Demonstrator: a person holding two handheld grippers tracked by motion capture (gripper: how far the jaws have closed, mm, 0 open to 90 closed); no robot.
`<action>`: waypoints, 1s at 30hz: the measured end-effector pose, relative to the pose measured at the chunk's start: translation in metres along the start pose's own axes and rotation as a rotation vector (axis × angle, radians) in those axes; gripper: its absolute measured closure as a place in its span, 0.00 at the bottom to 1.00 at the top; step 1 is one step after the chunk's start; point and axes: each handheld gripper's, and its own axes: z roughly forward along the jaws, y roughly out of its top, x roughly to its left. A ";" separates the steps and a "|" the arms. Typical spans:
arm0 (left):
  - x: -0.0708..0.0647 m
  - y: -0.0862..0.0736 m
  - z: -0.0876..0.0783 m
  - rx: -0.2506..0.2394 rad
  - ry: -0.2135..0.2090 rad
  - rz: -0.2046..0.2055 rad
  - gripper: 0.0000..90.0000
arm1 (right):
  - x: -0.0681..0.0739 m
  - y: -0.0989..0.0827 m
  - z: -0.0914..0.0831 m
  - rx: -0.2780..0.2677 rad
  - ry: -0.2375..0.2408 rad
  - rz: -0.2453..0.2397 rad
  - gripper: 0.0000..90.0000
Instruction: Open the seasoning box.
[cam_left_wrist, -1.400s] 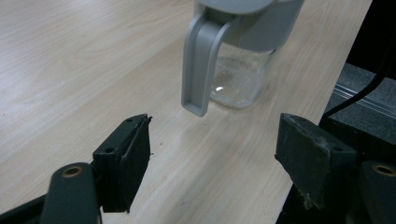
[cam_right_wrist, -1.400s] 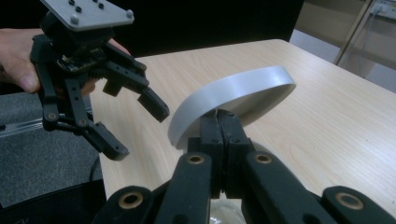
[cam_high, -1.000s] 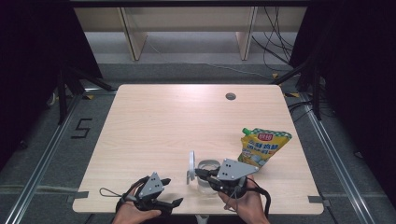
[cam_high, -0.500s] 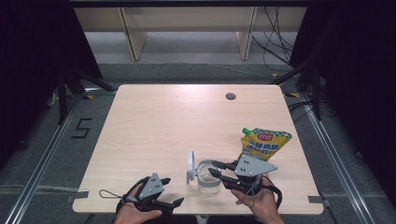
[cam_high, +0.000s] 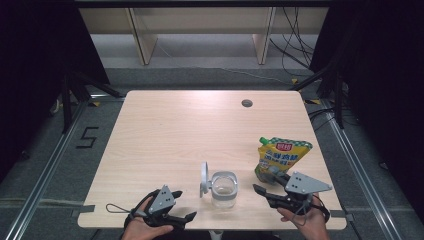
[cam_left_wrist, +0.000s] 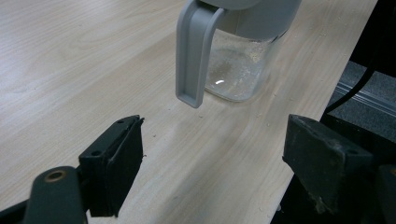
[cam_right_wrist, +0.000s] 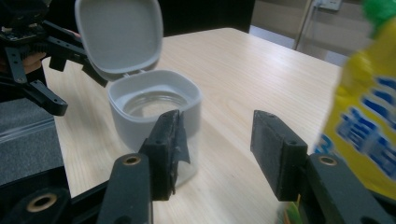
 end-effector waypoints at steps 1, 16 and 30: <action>-0.001 0.000 0.000 0.004 -0.001 -0.005 0.22 | -0.002 -0.003 -0.003 -0.007 -0.007 0.007 0.56; 0.000 0.004 0.002 0.012 -0.006 0.021 0.22 | -0.033 -0.032 -0.037 0.028 -0.105 0.130 0.41; -0.001 0.003 0.003 -0.003 0.001 0.013 0.22 | -0.052 -0.049 -0.040 0.038 -0.212 0.225 0.25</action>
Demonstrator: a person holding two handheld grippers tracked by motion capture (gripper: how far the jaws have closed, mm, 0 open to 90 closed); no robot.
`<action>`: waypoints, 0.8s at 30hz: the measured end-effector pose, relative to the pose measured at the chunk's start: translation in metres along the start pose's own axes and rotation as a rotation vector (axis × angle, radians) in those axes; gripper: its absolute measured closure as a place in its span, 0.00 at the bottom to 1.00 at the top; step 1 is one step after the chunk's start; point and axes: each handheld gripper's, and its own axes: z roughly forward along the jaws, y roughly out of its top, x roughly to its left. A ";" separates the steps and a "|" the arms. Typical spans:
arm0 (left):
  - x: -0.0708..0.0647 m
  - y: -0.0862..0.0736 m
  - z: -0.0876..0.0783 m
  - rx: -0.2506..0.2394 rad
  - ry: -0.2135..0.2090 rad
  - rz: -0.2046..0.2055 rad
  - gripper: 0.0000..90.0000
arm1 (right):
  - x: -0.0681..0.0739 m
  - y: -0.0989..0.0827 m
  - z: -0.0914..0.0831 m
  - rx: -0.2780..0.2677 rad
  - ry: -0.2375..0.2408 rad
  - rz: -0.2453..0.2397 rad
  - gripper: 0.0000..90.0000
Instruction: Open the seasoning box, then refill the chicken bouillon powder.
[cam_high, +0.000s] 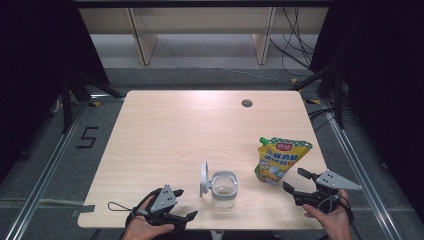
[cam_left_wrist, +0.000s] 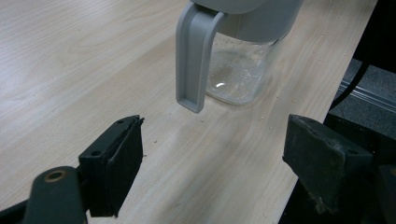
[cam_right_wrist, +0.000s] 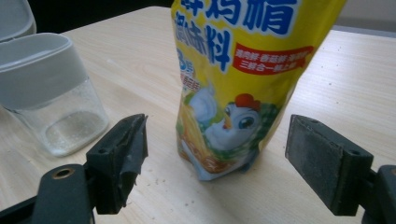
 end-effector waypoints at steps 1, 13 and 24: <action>0.000 0.000 0.001 -0.008 -0.002 0.000 0.22 | -0.002 -0.001 0.001 -0.006 -0.002 -0.010 0.25; 0.000 0.000 0.000 0.012 0.004 0.016 0.21 | -0.016 -0.005 0.016 0.005 0.010 -0.002 0.21; -0.001 -0.001 0.000 0.011 -0.008 0.007 0.21 | -0.025 -0.001 0.029 -0.021 0.042 -0.024 0.20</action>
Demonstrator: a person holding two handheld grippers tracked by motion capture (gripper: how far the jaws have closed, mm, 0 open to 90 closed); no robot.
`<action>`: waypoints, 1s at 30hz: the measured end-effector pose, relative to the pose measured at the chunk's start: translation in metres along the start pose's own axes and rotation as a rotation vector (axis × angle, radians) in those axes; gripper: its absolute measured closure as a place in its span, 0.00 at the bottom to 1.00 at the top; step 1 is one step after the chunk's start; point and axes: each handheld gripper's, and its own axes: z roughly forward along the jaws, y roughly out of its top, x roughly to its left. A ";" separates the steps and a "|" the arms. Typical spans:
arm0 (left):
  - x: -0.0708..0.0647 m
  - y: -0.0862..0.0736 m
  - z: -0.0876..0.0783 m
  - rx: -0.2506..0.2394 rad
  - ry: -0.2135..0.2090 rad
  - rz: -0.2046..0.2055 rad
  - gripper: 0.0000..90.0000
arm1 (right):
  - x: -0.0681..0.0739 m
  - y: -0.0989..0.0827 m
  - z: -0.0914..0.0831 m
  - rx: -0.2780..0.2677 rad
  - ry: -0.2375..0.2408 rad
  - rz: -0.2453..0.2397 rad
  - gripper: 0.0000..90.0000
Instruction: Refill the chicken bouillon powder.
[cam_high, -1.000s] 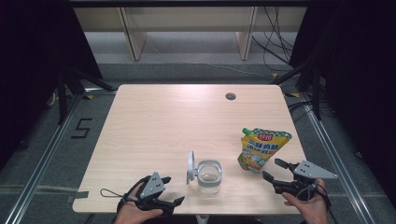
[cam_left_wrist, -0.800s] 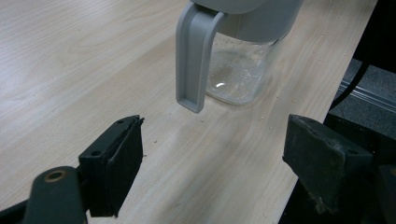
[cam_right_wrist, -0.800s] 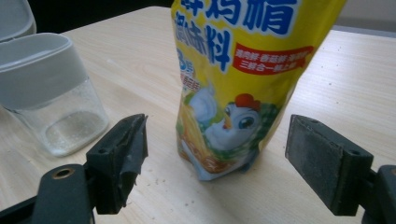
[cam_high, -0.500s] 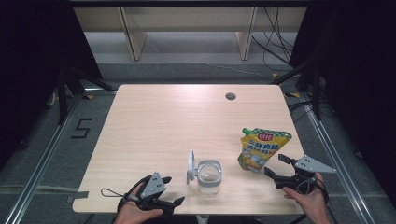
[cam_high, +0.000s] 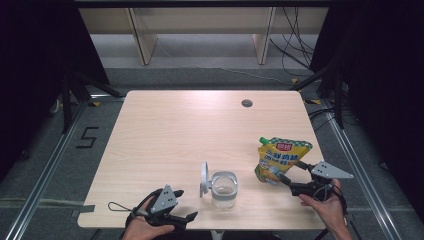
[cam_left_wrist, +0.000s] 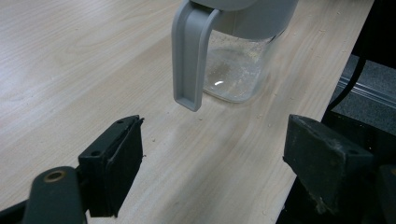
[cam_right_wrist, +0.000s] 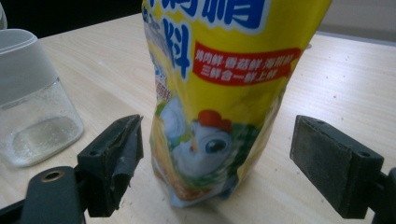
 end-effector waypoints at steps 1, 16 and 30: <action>0.000 0.000 0.001 -0.002 0.005 -0.003 0.21 | -0.004 0.001 0.002 -0.004 0.005 -0.032 0.21; -0.001 -0.002 0.002 0.011 0.008 0.004 0.21 | -0.010 0.006 0.023 -0.029 0.062 -0.066 0.24; 0.002 -0.002 0.001 0.017 0.007 0.038 0.21 | -0.006 0.011 0.026 -0.034 0.036 -0.077 0.42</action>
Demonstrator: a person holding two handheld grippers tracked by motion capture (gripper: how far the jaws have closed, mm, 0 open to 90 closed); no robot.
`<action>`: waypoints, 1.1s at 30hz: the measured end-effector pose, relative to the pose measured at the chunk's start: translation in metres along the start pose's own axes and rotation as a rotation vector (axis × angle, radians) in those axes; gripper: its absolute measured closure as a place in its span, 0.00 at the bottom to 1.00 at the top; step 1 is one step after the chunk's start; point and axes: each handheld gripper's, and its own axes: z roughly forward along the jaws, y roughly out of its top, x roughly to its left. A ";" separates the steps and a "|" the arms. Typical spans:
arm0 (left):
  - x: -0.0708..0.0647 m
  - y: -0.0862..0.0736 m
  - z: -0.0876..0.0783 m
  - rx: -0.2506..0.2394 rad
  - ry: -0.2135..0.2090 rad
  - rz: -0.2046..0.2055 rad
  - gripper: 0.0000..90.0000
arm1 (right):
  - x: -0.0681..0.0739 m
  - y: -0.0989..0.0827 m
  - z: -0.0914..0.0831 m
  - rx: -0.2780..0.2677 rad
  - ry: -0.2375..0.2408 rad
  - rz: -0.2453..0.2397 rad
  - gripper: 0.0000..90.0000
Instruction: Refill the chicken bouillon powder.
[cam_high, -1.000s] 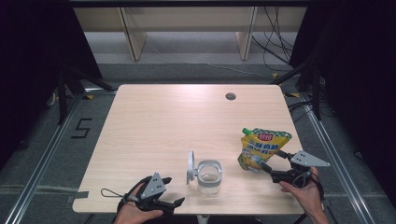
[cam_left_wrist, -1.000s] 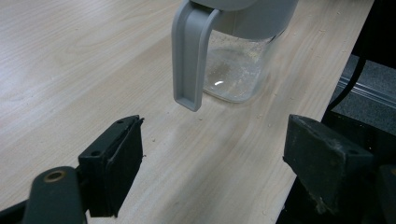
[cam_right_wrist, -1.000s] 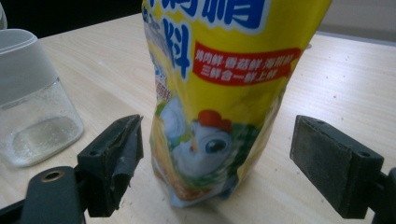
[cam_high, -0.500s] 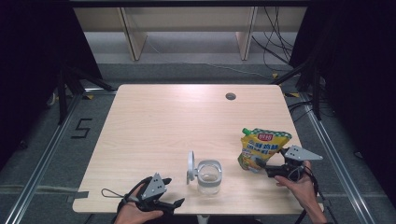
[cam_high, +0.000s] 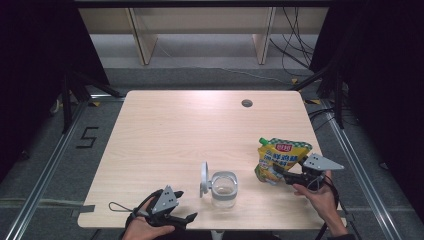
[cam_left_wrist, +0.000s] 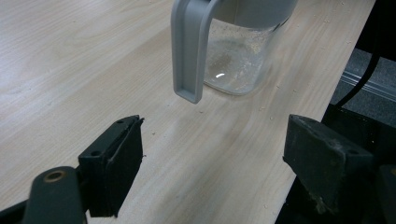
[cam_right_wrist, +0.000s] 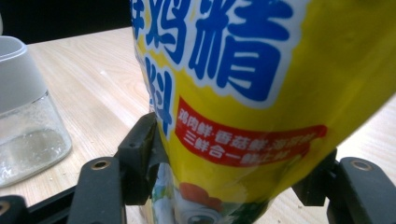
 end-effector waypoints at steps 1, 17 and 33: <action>-0.002 -0.001 0.000 -0.008 0.001 -0.033 0.21 | -0.001 0.002 0.001 0.004 -0.002 -0.015 0.43; -0.002 -0.002 0.002 0.010 -0.001 -0.040 0.21 | 0.058 0.009 0.009 0.040 -0.374 0.120 0.44; -0.002 -0.002 0.001 0.004 -0.006 -0.037 0.21 | 0.028 -0.004 0.005 -0.022 -0.129 0.057 0.26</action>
